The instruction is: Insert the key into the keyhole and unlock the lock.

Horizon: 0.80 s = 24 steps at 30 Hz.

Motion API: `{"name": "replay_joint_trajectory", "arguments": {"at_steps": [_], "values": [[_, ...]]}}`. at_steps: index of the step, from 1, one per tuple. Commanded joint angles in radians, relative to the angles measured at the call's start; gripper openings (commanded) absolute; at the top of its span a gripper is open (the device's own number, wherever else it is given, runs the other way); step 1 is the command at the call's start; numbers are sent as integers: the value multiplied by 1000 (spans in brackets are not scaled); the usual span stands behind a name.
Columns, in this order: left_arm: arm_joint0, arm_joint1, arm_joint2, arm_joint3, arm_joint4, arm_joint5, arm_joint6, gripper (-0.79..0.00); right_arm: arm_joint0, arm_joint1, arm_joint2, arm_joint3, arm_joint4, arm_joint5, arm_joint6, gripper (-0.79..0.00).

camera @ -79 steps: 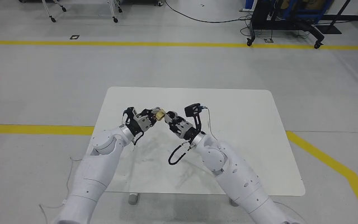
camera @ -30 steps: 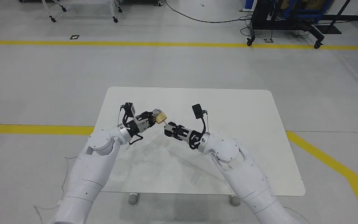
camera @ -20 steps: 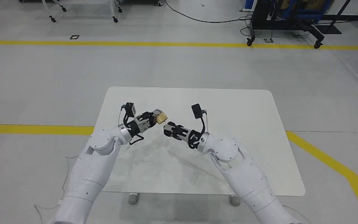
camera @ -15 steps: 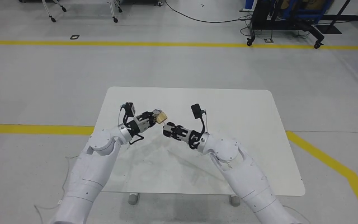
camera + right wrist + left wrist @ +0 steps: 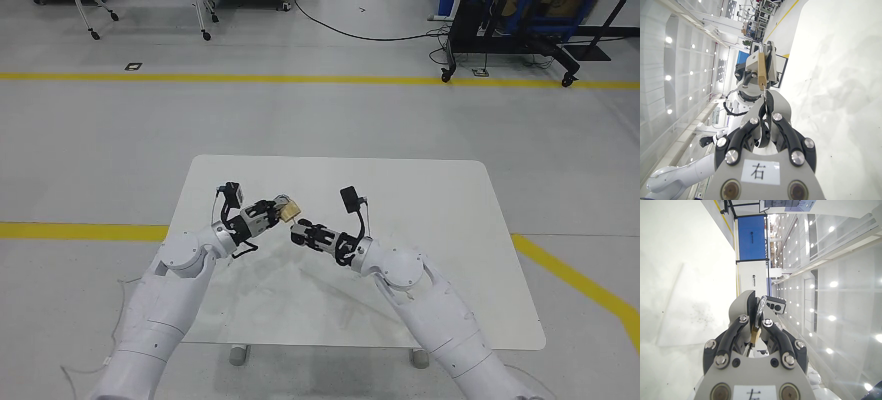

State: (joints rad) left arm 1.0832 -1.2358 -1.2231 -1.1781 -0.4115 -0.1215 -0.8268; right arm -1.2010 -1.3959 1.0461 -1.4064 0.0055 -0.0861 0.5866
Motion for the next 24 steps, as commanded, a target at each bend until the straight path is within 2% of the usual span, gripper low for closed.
{"name": "replay_joint_trajectory", "arguments": {"at_steps": [1,24], "values": [[1,0,-1,-1,1,-3,2,-785,0,0,0,-3,1,-3,-2,-785],[5,6,7,-17,22,-23,-20,-785,-6,10,-1,-20,-7,8,-7,-785]]}}
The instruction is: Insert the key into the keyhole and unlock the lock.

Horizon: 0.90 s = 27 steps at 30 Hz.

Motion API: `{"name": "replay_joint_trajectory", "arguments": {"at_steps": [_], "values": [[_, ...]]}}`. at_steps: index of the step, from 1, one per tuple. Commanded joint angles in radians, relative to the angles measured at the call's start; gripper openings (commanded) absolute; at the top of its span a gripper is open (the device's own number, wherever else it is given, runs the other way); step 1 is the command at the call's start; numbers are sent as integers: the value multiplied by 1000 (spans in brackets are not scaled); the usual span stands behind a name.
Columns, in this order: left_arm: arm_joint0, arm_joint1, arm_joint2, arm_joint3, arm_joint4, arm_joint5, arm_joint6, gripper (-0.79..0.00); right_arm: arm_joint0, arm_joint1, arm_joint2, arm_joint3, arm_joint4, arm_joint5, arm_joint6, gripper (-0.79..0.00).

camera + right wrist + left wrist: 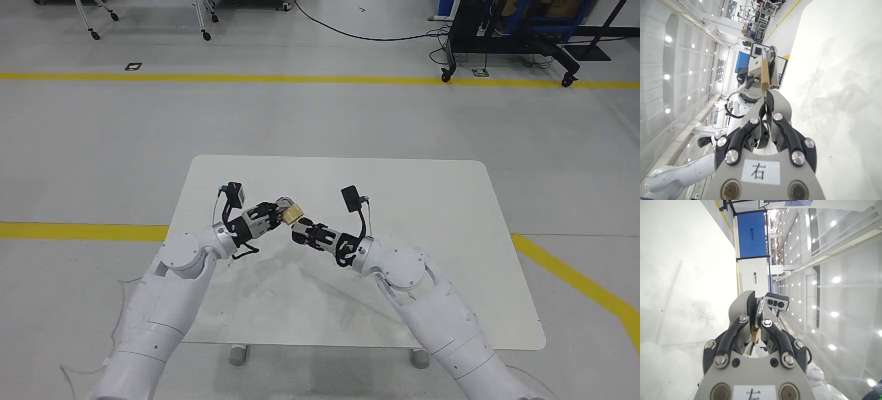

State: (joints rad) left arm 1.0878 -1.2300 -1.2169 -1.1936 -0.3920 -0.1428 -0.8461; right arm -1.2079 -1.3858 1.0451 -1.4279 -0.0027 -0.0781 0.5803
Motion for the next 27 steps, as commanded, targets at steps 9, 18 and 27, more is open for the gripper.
{"name": "replay_joint_trajectory", "arguments": {"at_steps": [9,18,27], "values": [[3,1,14,-8,31,-12,9,-785,4,0,-2,8,-7,0,-38,-785],[-4,-2,18,7,-4,27,21,-785,-2,2,1,-9,1,-10,-50,-551],[-12,-3,19,22,-14,38,40,-785,-7,5,4,-21,13,-8,-45,-557]]}}
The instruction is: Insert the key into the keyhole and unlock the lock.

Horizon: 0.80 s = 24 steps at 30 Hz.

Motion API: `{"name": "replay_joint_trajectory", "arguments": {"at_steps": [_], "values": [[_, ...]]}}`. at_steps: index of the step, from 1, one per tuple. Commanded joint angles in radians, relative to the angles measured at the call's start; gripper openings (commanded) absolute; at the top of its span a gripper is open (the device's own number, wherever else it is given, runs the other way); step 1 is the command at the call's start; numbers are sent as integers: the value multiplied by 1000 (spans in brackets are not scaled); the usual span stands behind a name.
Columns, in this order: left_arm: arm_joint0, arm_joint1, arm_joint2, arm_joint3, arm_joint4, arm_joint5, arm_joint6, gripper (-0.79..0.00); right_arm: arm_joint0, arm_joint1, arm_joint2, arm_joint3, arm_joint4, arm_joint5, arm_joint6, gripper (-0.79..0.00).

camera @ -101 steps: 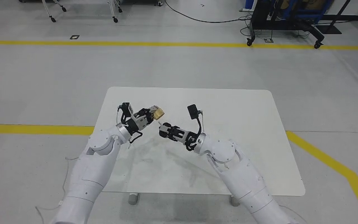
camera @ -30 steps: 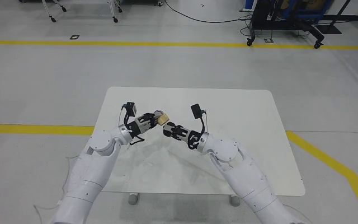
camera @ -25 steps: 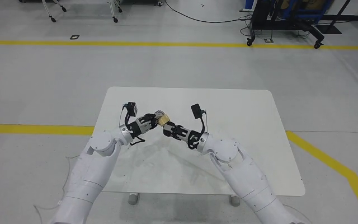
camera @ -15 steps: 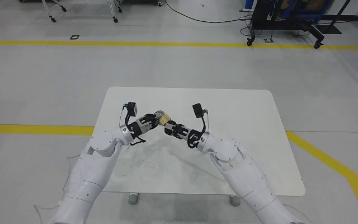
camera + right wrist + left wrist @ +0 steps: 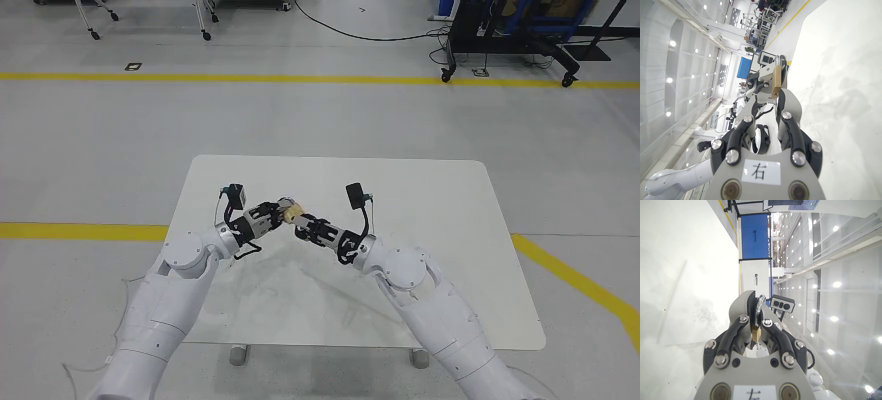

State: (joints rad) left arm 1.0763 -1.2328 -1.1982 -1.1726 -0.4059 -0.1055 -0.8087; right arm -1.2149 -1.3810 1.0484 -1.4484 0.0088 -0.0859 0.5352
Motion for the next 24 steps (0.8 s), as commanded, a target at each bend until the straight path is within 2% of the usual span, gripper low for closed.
{"name": "replay_joint_trajectory", "arguments": {"at_steps": [1,11,16,17,19,24], "values": [[0,0,0,1,-1,1,6,-785,-1,0,1,-1,2,0,1,-557],[3,-1,-14,5,-28,11,41,-785,-2,3,5,2,20,24,4,-566],[5,0,-19,3,-37,15,48,-785,2,3,0,11,28,40,19,-606],[6,0,-20,2,-37,15,48,-785,3,3,-2,13,31,40,19,-646],[7,0,-21,-1,-37,15,48,-785,6,2,-4,19,39,38,18,-785],[10,1,-21,-7,-39,18,44,-785,12,-2,-8,40,71,27,-1,-785]]}}
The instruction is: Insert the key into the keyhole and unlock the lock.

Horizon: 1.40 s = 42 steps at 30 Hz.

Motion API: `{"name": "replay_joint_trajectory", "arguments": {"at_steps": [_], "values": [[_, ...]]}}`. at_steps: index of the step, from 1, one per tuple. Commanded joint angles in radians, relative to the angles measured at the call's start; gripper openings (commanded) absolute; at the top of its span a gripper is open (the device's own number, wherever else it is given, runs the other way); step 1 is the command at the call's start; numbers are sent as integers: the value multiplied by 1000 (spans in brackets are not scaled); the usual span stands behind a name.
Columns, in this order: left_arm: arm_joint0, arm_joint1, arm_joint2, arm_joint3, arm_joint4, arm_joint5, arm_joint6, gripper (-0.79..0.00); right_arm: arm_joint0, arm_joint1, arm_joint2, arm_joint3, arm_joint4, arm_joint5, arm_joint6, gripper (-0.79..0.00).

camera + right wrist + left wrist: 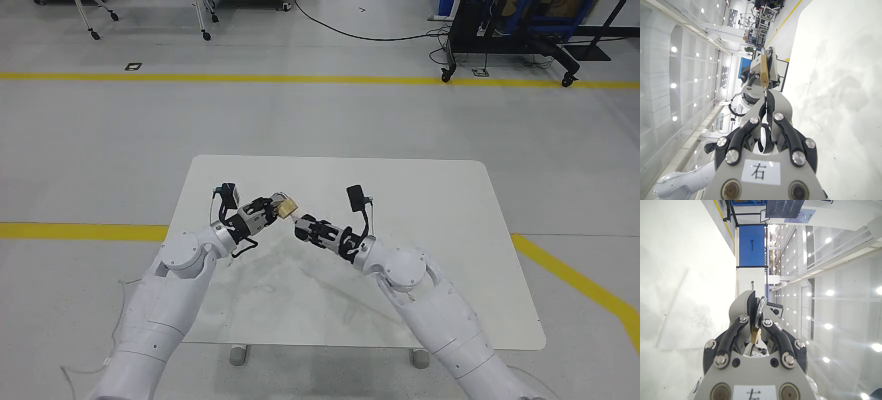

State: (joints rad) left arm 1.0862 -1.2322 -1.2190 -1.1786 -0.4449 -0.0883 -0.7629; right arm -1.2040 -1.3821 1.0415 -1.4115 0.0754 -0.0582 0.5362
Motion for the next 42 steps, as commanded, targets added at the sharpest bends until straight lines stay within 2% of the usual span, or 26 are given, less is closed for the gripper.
{"name": "replay_joint_trajectory", "arguments": {"at_steps": [1,13,14,18,20,24,27,29,33,37,40,42], "values": [[0,0,0,-1,-1,1,-2,-785,3,-1,-2,7,10,-2,-4,-785],[4,-3,4,0,-51,9,-26,-785,6,-18,9,37,182,-54,-83,-785],[5,-4,3,0,-57,5,-21,-785,5,-20,12,37,198,-63,-90,-650],[9,-6,-3,3,-94,-5,-16,-785,1,-26,12,38,289,-94,-76,-680],[10,-7,-8,4,-109,-11,-16,-785,1,-29,12,44,342,-99,-51,-733],[12,-9,-14,11,-151,-16,-25,-785,8,-35,5,59,441,-85,6,-742],[10,-10,-14,17,-161,-16,-32,-785,16,-38,2,73,487,-68,39,-625],[9,-10,-14,19,-163,-20,-36,-785,20,-39,0,81,492,-66,45,-588],[9,-11,-14,21,-161,-29,-38,-785,26,-41,-4,91,492,-59,46,-570],[10,-11,-18,22,-172,-40,-39,-785,29,-40,-5,93,495,-42,68,-597],[9,-12,-22,27,-178,-44,-39,-785,25,-39,-3,84,520,-23,102,-566],[7,-12,-24,31,-183,-47,-42,-785,25,-39,-4,83,527,-13,115,-493]]}}
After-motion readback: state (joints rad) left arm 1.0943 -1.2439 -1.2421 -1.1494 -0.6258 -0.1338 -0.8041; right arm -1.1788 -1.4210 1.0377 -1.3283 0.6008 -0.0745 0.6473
